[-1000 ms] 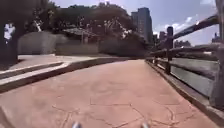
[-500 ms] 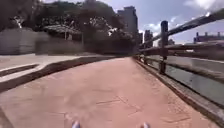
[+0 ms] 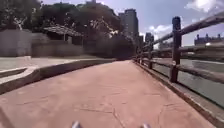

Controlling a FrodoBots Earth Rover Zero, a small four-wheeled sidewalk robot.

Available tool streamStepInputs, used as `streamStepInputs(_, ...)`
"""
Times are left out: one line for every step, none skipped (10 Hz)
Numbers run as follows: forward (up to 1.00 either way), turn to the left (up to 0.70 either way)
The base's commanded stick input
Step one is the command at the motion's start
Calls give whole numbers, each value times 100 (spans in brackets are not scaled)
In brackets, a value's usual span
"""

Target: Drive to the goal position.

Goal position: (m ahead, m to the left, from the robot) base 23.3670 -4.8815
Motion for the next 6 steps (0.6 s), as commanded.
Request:
streamStepInputs(100,0)
streamStepInputs(100,-21)
streamStepInputs(100,-40)
streamStepInputs(100,-40)
streamStepInputs(100,-39)
streamStepInputs(100,-18)
